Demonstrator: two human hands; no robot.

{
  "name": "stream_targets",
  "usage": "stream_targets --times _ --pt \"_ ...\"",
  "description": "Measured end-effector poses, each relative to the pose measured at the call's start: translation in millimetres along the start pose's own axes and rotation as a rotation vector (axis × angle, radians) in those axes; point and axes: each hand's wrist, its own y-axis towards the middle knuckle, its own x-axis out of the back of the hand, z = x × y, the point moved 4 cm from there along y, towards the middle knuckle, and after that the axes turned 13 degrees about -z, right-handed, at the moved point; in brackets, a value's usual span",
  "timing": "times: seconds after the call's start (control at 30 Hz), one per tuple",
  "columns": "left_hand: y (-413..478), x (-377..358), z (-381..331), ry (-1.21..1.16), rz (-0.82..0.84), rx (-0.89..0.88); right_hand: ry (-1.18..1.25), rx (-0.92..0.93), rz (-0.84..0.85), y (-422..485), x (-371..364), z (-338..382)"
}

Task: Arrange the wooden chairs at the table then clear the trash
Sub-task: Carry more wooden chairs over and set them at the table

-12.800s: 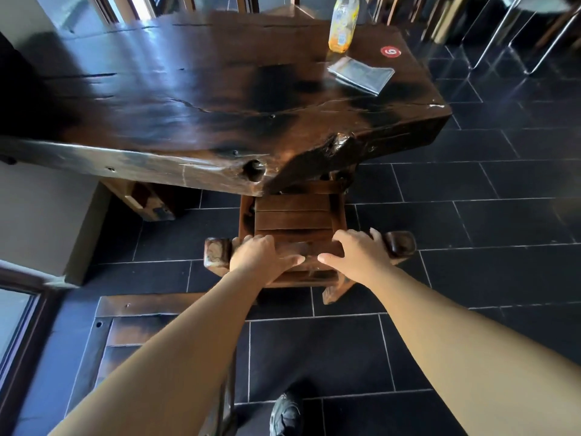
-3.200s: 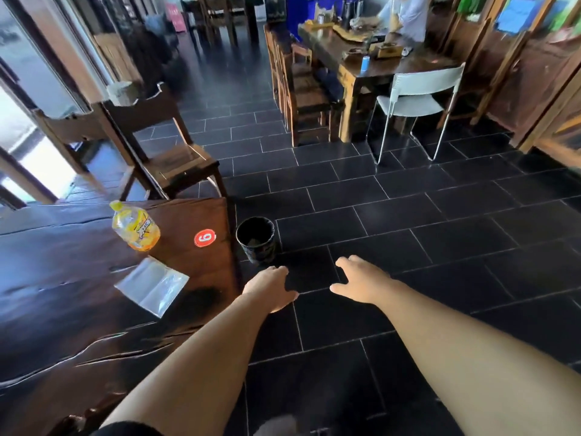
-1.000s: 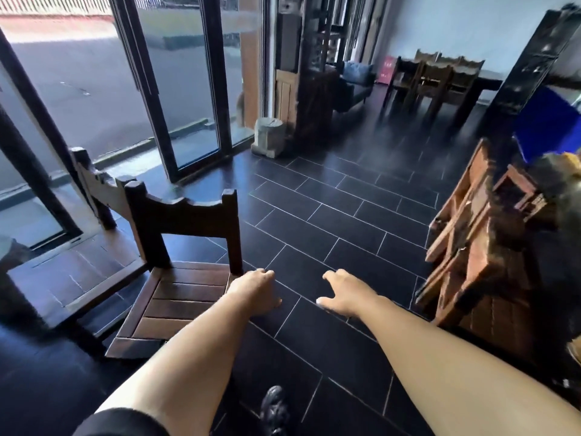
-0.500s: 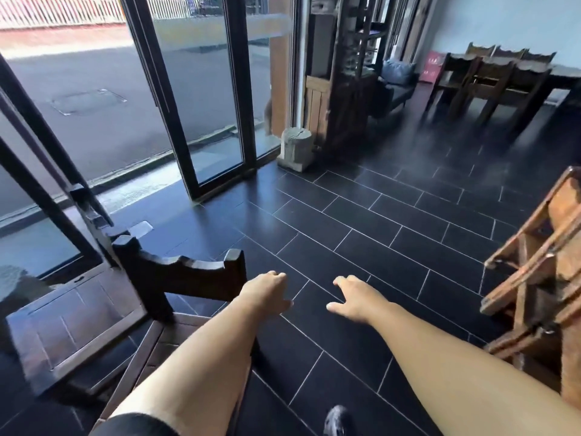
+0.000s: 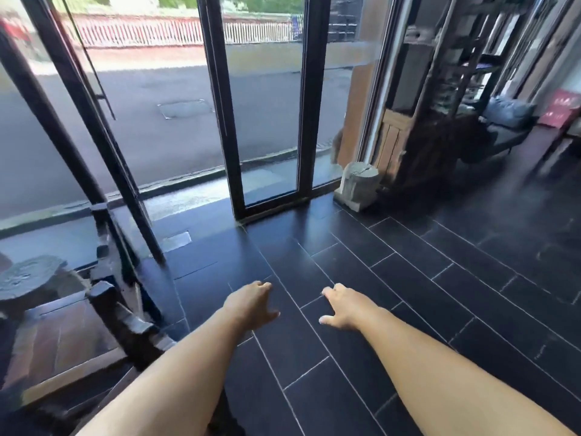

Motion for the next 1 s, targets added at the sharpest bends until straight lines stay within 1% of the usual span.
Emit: stream_targets --times 0.1,0.2,0.4,0.53,0.63,0.7,0.8,0.9,1.0 --pt "25 -1 14 -0.005 0.000 0.098 -0.060 0.098 0.036 49 13 -6" --pt "42 -1 39 -0.019 0.007 0.223 -0.075 0.191 0.066 95 18 5" --pt "59 -5 116 -0.072 0.015 0.466 -0.080 0.369 0.094 187 23 65" --pt "75 1 183 -0.098 -0.006 0.623 -0.090 0.509 0.116 264 22 133" --pt "84 4 241 -0.145 -0.040 0.749 -0.042 0.584 0.126 315 27 192" --pt "81 5 275 -0.194 -0.063 0.849 -0.029 0.631 0.152 341 27 226" --pt "63 4 312 -0.216 -0.078 0.978 -0.082 0.720 0.192 377 20 277" --pt "29 5 340 -0.239 -0.127 1.144 -0.126 0.872 0.245 394 6 345" --pt "-6 7 350 -0.254 -0.163 1.301 -0.154 1.054 0.319 382 -12 410"
